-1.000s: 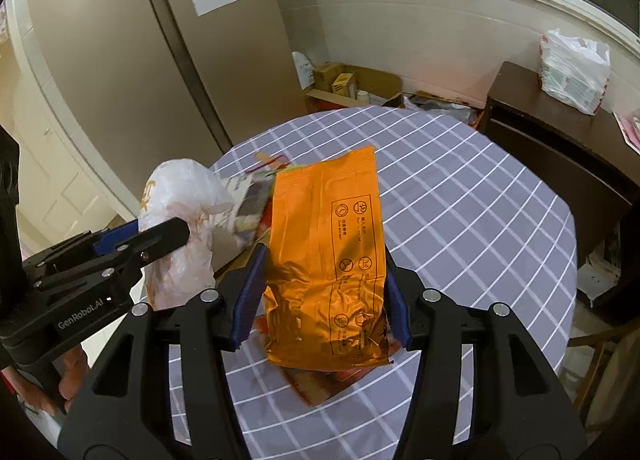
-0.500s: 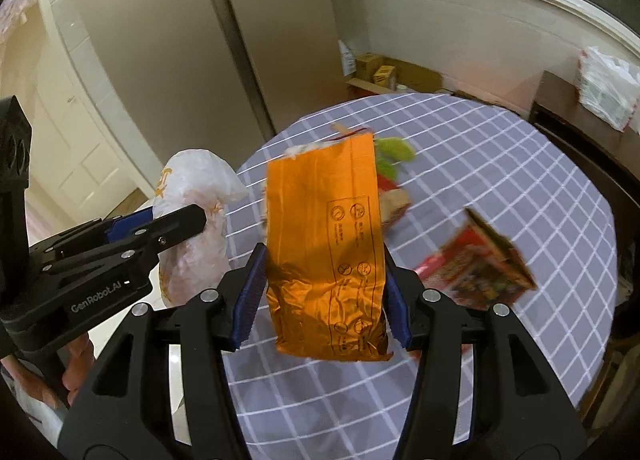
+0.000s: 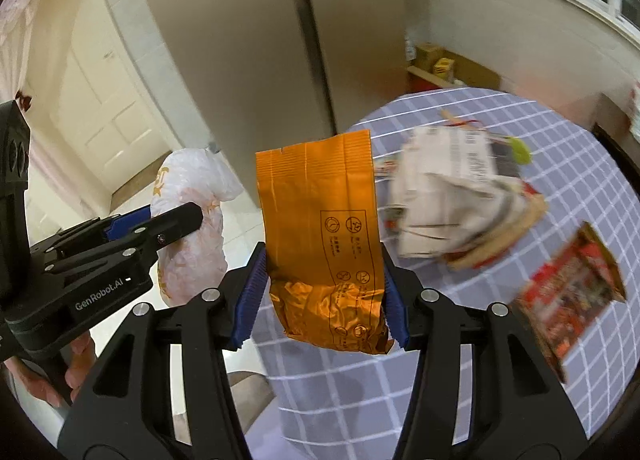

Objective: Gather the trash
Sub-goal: 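Carry both bags to the blue wastebasket and open both tools over it, then swing both open tools back over the table toward the paper bags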

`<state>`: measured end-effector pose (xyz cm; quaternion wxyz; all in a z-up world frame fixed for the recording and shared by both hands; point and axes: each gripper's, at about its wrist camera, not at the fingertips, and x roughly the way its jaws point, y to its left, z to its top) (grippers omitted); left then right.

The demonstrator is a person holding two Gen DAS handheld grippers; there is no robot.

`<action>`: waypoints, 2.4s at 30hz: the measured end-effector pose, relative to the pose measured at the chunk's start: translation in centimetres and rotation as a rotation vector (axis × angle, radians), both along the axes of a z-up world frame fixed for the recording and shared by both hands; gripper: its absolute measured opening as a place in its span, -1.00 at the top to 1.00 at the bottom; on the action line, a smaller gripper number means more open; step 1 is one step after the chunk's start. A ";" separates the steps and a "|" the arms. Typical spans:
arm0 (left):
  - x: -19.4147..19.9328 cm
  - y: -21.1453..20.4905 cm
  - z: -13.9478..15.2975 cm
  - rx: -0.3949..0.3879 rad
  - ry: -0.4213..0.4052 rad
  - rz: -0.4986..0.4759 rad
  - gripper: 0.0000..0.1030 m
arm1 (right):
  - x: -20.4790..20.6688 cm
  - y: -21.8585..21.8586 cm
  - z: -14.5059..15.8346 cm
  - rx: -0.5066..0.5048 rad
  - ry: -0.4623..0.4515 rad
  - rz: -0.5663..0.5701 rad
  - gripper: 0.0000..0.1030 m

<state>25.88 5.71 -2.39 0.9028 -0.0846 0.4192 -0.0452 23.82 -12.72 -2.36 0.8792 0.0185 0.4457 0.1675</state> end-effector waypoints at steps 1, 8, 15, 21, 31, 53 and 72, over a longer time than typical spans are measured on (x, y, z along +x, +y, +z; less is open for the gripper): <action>-0.1 0.7 -0.2 0.000 0.005 0.013 0.28 | 0.1 0.8 -0.2 0.000 0.006 0.013 0.00; 0.1 5.6 -2.3 0.020 0.059 0.110 0.27 | 1.3 5.5 -2.1 -0.011 0.053 0.097 0.00; 1.3 9.1 -5.4 0.023 0.135 0.170 0.25 | 2.6 9.3 -4.4 -0.034 0.110 0.152 0.00; 2.7 11.2 -7.0 0.019 0.145 0.226 -0.30 | 3.3 11.1 -5.6 -0.050 0.142 0.163 0.00; 2.1 14.5 -9.5 0.031 0.204 0.267 -0.30 | 3.9 15.2 -8.1 -0.104 0.197 0.218 0.00; 0.9 18.3 -11.2 0.103 0.204 0.295 -0.30 | 5.9 18.4 -10.8 -0.107 0.200 0.244 -0.59; 2.5 3.5 -4.6 0.062 0.008 -0.036 -0.46 | -0.5 -2.2 -0.1 0.026 -0.025 -0.096 -0.59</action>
